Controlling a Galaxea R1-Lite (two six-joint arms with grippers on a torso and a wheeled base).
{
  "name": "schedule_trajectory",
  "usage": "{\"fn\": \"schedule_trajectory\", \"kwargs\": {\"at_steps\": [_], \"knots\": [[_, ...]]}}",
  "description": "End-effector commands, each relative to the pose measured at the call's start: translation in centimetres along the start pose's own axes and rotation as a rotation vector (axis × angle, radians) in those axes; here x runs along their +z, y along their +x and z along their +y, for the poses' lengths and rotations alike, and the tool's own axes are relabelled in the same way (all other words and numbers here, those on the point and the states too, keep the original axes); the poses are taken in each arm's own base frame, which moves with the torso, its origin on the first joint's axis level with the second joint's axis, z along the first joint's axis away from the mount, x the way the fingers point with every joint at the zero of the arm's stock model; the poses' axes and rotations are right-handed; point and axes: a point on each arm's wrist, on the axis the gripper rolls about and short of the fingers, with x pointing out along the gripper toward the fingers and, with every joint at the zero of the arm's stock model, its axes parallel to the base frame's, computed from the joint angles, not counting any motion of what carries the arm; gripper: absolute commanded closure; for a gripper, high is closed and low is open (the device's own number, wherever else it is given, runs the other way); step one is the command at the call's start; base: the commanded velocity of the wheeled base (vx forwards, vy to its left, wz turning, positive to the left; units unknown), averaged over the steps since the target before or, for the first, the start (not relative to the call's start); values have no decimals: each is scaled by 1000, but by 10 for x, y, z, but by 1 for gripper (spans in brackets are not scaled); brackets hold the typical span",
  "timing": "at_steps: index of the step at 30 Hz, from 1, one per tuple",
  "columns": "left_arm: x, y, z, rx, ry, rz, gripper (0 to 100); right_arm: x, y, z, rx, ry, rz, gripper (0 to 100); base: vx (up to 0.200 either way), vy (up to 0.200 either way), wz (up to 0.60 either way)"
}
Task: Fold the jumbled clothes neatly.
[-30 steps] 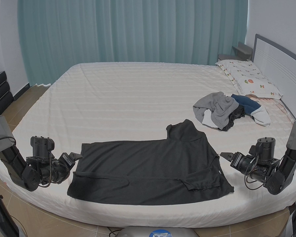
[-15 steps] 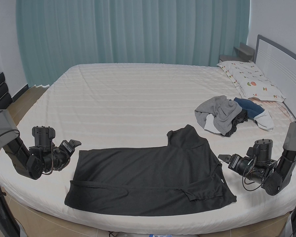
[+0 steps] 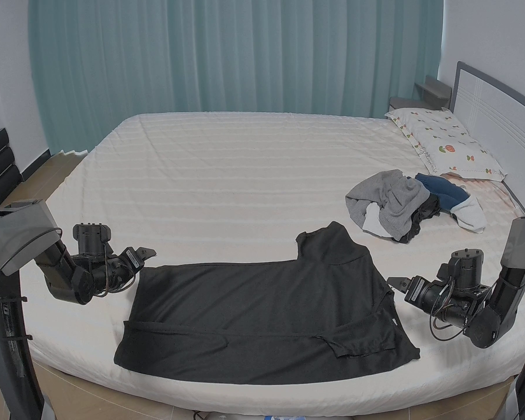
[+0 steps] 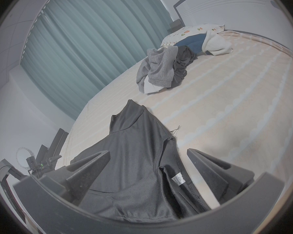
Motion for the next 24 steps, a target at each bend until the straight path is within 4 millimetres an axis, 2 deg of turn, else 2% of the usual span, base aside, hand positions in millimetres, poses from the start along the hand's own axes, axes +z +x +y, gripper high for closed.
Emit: {"fn": "schedule_trajectory", "kwargs": {"at_steps": [1, 6, 15, 24], "knots": [[-2, 23, 11, -6, 1, 17, 0, -3, -1, 1, 2, -5, 11, 0, 0, 0, 0], [0, 35, 13, -14, 10, 8, 0, -5, 0, 4, 13, -11, 17, 0, 0, 0, 0], [-1, 38, 12, -23, 32, 0, 0, -8, 3, 7, 24, -14, 27, 0, 0, 0, 0], [0, 41, 19, -6, 65, -13, 0, -9, 4, 11, 38, -18, 30, 0, 0, 0, 0]]}}
